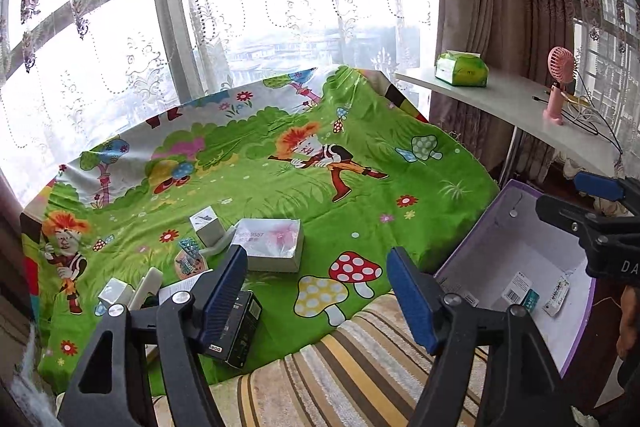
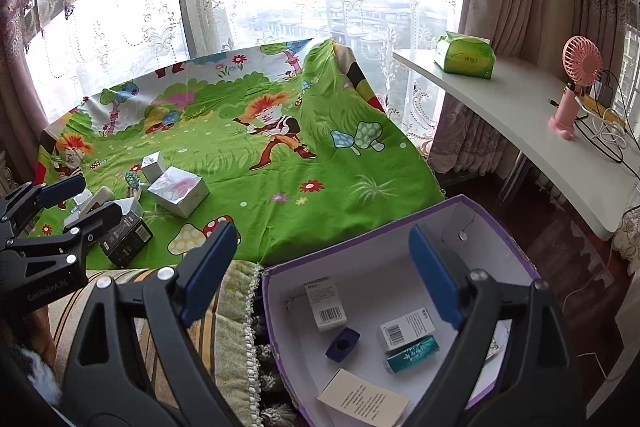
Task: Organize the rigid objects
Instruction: 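Move both open tools back toward the remaining boxes on the bed, then grasp the black DORMI box with the right tool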
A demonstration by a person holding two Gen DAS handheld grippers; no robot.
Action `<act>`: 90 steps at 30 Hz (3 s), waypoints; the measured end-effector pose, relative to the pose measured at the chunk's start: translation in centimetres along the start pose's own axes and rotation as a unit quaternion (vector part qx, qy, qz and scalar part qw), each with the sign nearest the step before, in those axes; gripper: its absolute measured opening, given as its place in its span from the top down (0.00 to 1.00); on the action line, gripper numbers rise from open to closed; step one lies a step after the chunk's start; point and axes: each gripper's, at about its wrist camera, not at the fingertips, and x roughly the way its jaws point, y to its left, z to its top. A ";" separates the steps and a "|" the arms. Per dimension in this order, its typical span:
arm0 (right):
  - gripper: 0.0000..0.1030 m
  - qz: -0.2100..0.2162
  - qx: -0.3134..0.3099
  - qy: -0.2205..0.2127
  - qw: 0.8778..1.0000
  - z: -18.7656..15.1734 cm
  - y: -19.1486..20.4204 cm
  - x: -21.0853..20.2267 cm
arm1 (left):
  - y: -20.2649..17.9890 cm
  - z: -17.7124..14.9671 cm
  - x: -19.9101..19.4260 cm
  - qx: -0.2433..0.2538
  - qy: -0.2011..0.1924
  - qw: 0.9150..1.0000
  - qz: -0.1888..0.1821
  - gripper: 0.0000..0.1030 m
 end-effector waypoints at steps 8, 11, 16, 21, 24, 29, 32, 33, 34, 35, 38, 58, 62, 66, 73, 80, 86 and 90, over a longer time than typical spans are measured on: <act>0.07 0.021 -0.021 -0.005 1.000 0.8 2.4 0.1 | 6.9 -1.0 1.4 -0.062 0.031 0.997 0.024 0.28; 0.07 0.030 -0.034 -0.001 0.999 1.0 3.7 0.6 | 10.5 -1.7 2.1 -0.107 0.044 0.993 0.037 0.28; 0.07 0.057 -0.046 0.010 0.997 1.4 6.1 1.6 | 17.0 -3.5 2.9 -0.203 0.067 0.975 0.057 0.28; 0.07 0.083 -0.062 0.014 0.995 2.1 8.7 2.5 | 22.9 -6.3 3.9 -0.314 0.094 0.943 0.061 0.28; 0.07 0.095 -0.073 0.020 0.993 2.4 10.2 3.2 | 25.2 -8.0 4.6 -0.355 0.112 0.926 0.070 0.28; 0.07 0.118 -0.098 0.033 0.988 2.5 12.9 4.3 | 26.7 -10.4 6.2 -0.397 0.149 0.903 0.070 0.38; 0.07 0.131 -0.120 0.044 0.983 2.1 14.7 5.0 | 26.7 -10.7 6.8 -0.400 0.160 0.900 0.071 0.40; 0.07 0.137 -0.127 0.049 0.981 2.0 15.4 5.3 | 26.6 -10.7 6.9 -0.399 0.161 0.900 0.072 0.41; 0.07 0.145 -0.133 0.053 0.979 1.9 16.0 5.6 | 26.5 -10.6 7.0 -0.397 0.162 0.900 0.073 0.41; 0.07 0.153 -0.139 0.058 0.977 1.7 16.6 5.9 | 26.5 -10.5 7.2 -0.395 0.165 0.901 0.075 0.41; 0.07 0.173 -0.160 0.072 0.969 1.1 18.5 6.7 | 26.5 -10.6 7.8 -0.394 0.175 0.899 0.079 0.41; 0.07 0.220 -0.266 0.145 0.927 -1.9 25.4 11.0 | 26.2 -11.4 9.1 -0.392 0.197 0.894 0.093 0.50; 0.07 0.226 -0.284 0.154 0.919 -2.4 26.1 11.7 | 26.0 -11.6 8.1 -0.397 0.177 0.895 0.096 0.50; 0.07 0.228 -0.307 0.163 0.910 -2.8 27.0 12.5 | 25.8 -11.5 6.7 -0.402 0.148 0.899 0.095 0.50; 0.07 0.232 -0.312 0.191 0.901 -3.3 27.7 14.2 | 25.2 -10.9 5.0 -0.391 0.113 0.907 0.106 0.50; 0.08 0.238 -0.307 0.219 0.895 -3.9 27.9 16.1 | 24.7 -10.6 4.9 -0.380 0.108 0.912 0.107 0.50; 0.50 0.239 -0.308 0.235 0.890 -5.1 27.5 16.9 | 24.3 -10.5 4.5 -0.377 0.100 0.915 0.107 0.50; 0.59 0.244 -0.307 0.228 0.891 -4.9 27.5 16.4 | 23.9 -10.3 4.6 -0.371 0.101 0.917 0.104 0.50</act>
